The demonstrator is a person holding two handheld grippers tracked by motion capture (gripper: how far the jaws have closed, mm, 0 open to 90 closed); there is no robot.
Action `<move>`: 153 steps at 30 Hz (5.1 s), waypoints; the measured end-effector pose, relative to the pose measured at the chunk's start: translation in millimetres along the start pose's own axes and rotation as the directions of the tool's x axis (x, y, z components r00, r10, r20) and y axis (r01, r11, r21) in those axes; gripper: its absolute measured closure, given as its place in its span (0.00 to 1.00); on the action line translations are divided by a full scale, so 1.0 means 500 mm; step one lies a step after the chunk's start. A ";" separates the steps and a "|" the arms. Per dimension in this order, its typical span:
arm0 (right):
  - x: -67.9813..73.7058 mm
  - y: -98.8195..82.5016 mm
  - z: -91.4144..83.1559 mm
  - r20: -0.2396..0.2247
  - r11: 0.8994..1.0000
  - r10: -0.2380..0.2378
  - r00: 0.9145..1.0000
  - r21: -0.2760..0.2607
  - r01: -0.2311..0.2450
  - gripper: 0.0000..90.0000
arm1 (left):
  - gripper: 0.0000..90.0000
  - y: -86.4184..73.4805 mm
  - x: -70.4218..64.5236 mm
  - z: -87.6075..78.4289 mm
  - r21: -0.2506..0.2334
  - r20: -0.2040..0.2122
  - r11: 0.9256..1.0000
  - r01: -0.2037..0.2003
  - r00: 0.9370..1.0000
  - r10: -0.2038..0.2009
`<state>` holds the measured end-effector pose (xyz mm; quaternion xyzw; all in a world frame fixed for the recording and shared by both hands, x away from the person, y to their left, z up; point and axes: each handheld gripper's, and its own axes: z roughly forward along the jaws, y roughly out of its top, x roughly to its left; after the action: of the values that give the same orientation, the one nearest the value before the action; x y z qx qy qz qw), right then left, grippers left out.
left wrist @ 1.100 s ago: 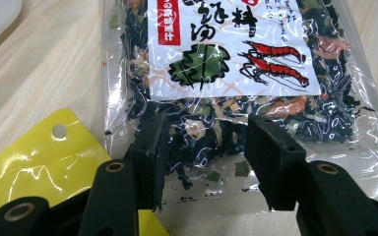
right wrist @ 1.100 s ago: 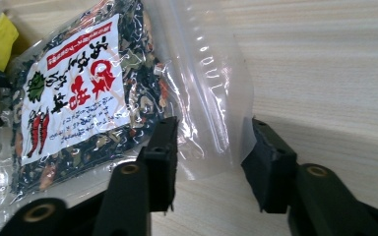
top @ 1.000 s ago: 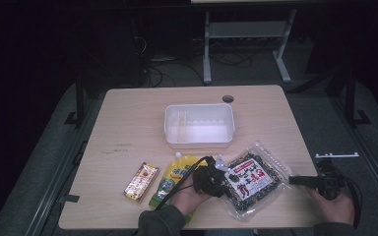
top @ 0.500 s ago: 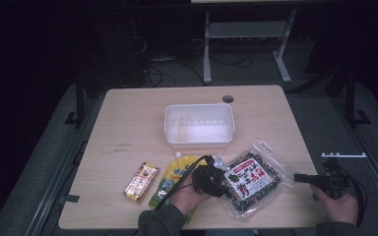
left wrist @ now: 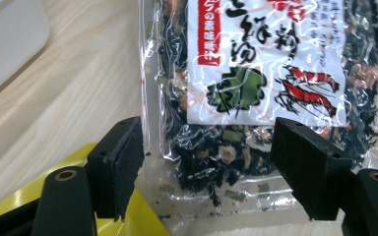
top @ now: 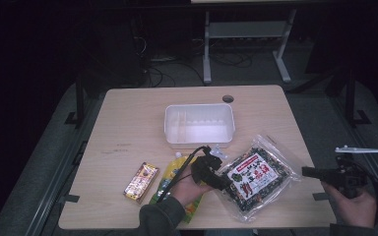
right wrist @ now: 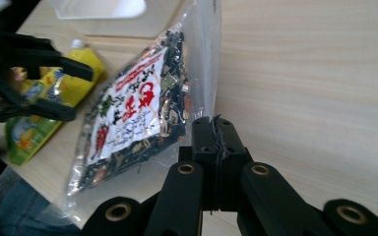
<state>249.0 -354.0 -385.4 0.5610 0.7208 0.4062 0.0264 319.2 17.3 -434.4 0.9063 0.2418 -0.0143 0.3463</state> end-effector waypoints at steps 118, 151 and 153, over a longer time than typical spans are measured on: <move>0.065 0.103 0.130 -0.457 0.989 -0.141 0.878 -0.032 0.142 0.83 | 0.74 -0.034 0.071 -0.065 -0.174 0.179 0.982 0.078 0.983 -0.046; 0.198 0.240 0.053 -0.256 0.923 -0.366 0.894 -0.224 0.314 0.83 | 0.43 -0.194 0.076 -0.258 -0.191 -0.064 0.981 0.046 0.996 -0.059; 0.207 0.251 0.060 -0.247 0.918 -0.379 0.892 -0.225 0.327 0.83 | 0.42 -0.204 0.079 -0.266 -0.195 -0.065 0.979 0.053 0.996 -0.067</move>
<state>324.2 -246.2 -285.0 0.3510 0.7681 0.5336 0.0453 289.6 184.0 -404.3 0.8608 0.2814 0.0310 0.4230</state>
